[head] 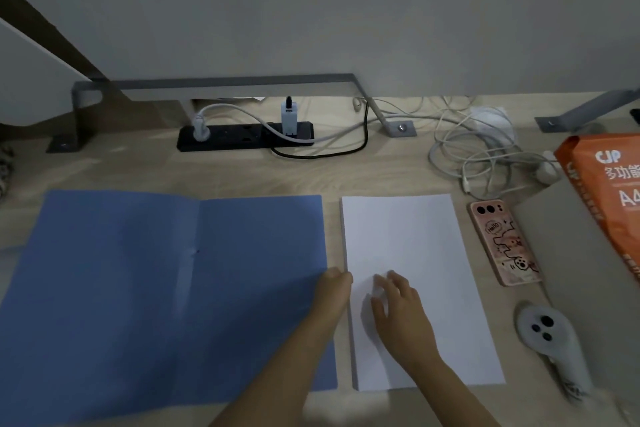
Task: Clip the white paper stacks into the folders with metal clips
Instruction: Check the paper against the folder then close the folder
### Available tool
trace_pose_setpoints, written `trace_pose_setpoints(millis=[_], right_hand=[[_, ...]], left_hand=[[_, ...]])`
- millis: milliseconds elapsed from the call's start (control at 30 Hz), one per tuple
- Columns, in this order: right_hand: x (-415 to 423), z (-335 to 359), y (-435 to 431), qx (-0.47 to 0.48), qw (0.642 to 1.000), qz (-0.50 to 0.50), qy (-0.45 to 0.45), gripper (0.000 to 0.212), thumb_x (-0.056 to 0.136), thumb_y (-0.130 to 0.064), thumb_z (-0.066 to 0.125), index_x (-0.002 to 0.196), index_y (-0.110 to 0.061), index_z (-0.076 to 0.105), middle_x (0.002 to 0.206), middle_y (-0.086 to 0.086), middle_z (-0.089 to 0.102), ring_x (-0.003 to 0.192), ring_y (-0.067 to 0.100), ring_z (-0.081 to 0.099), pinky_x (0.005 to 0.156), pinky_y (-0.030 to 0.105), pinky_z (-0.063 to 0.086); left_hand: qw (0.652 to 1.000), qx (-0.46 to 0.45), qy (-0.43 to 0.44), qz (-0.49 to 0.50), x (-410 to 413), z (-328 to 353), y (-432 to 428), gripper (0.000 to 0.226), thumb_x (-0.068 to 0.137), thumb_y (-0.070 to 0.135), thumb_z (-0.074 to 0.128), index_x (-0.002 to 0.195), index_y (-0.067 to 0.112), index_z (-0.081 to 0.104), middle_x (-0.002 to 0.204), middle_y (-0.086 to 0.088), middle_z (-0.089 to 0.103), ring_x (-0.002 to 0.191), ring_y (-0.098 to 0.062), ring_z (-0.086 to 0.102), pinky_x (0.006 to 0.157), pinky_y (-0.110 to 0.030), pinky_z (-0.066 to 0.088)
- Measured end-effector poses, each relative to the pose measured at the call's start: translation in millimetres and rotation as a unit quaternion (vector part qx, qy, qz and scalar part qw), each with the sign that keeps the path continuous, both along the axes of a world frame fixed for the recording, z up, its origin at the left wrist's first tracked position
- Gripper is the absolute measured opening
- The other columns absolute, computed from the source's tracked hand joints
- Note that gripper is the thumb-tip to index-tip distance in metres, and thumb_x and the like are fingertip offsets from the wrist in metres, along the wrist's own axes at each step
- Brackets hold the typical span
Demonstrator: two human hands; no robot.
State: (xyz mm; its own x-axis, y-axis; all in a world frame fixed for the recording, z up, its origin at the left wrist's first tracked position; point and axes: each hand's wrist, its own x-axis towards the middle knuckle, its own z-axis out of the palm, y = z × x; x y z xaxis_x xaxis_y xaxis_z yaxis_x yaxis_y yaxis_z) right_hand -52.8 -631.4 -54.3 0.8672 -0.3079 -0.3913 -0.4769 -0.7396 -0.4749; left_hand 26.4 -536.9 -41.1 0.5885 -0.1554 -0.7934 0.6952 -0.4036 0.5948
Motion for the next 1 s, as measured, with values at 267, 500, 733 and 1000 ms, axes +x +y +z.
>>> trace_pose_setpoints(millis=[267, 500, 733, 1000], right_hand=[[1, 3, 0, 0.043, 0.998, -0.038, -0.014, 0.046, 0.095, -0.031, 0.043, 0.138, -0.014, 0.039, 0.151, 0.006, 0.03, 0.137, 0.022, 0.032, 0.108, 0.028, 0.03], [6, 9, -4, 0.131, 0.984, -0.113, -0.033, 0.046, 0.089, -0.038, 0.053, 0.129, -0.016, 0.047, 0.137, 0.004, 0.048, 0.123, 0.02, 0.048, 0.098, 0.023, 0.036], [2, 9, -12, 0.203, 0.965, -0.159, -0.045, 0.04, 0.089, -0.039, 0.052, 0.124, -0.022, 0.055, 0.136, 0.002, 0.053, 0.125, 0.019, 0.049, 0.103, 0.029, 0.035], [3, 9, -12, 0.192, 0.968, -0.156, -0.046, 0.037, 0.09, -0.037, 0.051, 0.124, -0.023, 0.055, 0.138, 0.002, 0.052, 0.123, 0.02, 0.05, 0.103, 0.03, 0.036]], left_hand=[[0.997, -0.055, 0.046, 0.027, 0, -1, 0, 0.018, 0.081, 0.01, 0.039, 0.09, 0.008, 0.054, 0.084, -0.01, 0.053, 0.074, -0.019, 0.051, 0.07, -0.028, 0.047], [0.986, -0.154, -0.034, 0.053, -29, 6, 8, 0.022, 0.096, 0.014, 0.042, 0.111, 0.018, 0.057, 0.103, 0.004, 0.062, 0.093, -0.003, 0.059, 0.07, -0.016, 0.05], [0.978, -0.179, -0.081, 0.064, -45, 10, -1, 0.022, 0.095, 0.014, 0.045, 0.097, 0.033, 0.056, 0.103, 0.014, 0.062, 0.101, -0.002, 0.058, 0.095, -0.03, 0.049], [0.977, -0.181, -0.089, 0.068, -45, 11, -3, 0.024, 0.096, 0.013, 0.044, 0.097, 0.033, 0.056, 0.104, 0.013, 0.062, 0.102, -0.001, 0.058, 0.095, -0.028, 0.049]])
